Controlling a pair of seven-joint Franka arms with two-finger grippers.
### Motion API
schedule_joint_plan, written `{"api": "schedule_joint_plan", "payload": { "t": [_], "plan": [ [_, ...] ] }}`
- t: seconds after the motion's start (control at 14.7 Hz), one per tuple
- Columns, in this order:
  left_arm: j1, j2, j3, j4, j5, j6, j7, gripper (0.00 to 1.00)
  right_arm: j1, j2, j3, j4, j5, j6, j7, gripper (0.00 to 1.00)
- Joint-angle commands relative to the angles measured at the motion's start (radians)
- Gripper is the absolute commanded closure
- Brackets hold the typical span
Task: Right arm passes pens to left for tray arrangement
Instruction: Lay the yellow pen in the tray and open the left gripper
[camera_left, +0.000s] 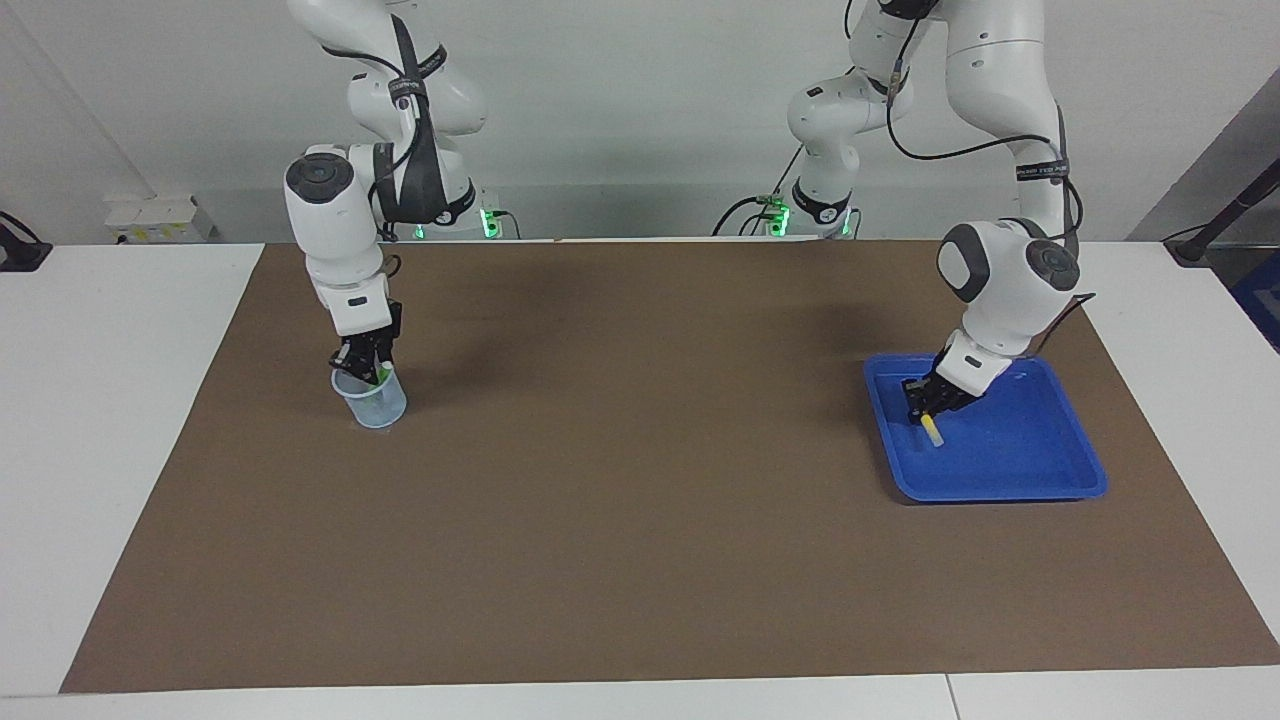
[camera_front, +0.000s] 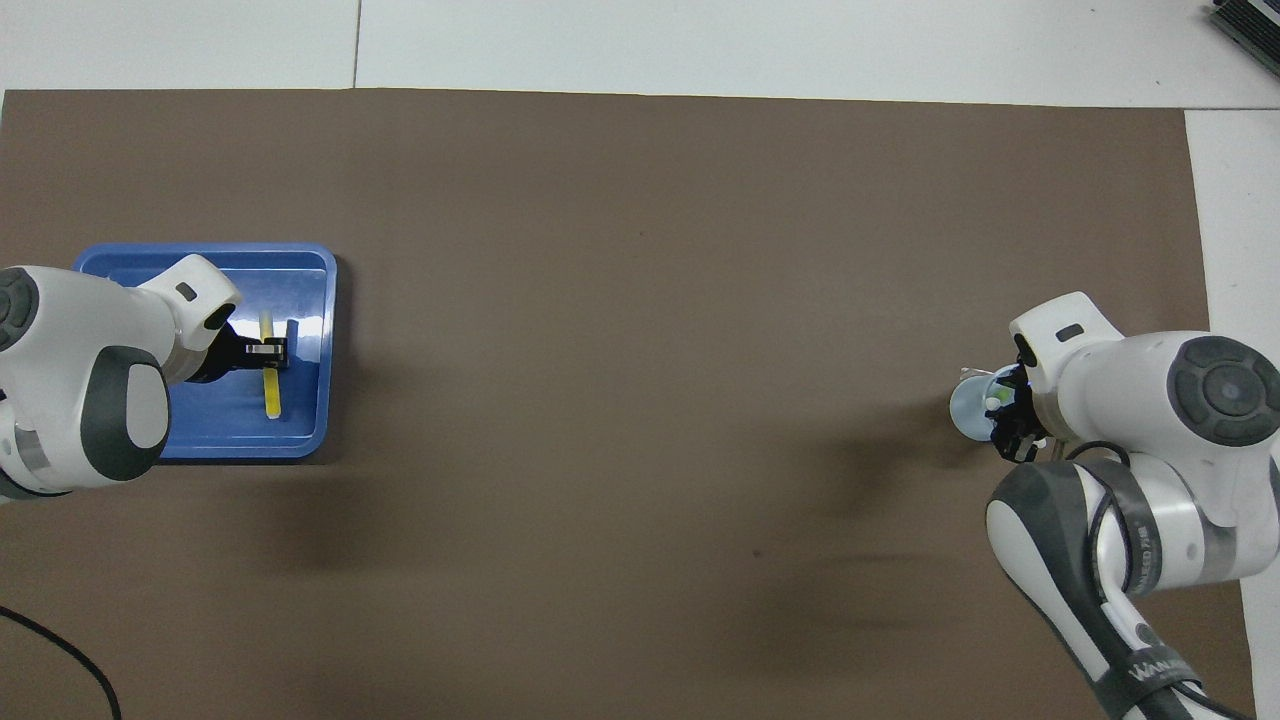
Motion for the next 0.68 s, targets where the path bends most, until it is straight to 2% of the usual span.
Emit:
{"api": "schedule_joint_plan", "payload": {
  "t": [0.0,0.14,0.27,0.34,0.61],
  "plan": [
    [-0.002,0.024,-0.001,0.003,0.021,0.042,-0.021,1.0,-0.008,0.016,0.007,-0.01,-0.026,0.036,-0.006,0.56],
    [-0.001,0.025,-0.001,0.003,0.071,0.043,-0.019,1.0,-0.008,0.017,0.007,-0.01,-0.026,0.047,0.002,0.56],
    [-0.004,0.027,-0.003,0.007,0.082,0.043,-0.028,0.35,-0.006,0.017,0.007,-0.01,-0.026,0.047,0.019,0.56],
    [-0.004,0.029,-0.003,0.009,0.082,0.045,-0.068,0.24,-0.005,0.017,0.008,-0.01,-0.026,0.047,0.028,0.56],
    [-0.007,0.029,-0.003,0.012,0.084,0.036,-0.119,0.22,0.006,0.019,0.008,-0.004,-0.022,0.044,0.062,0.56]
  ]
}}
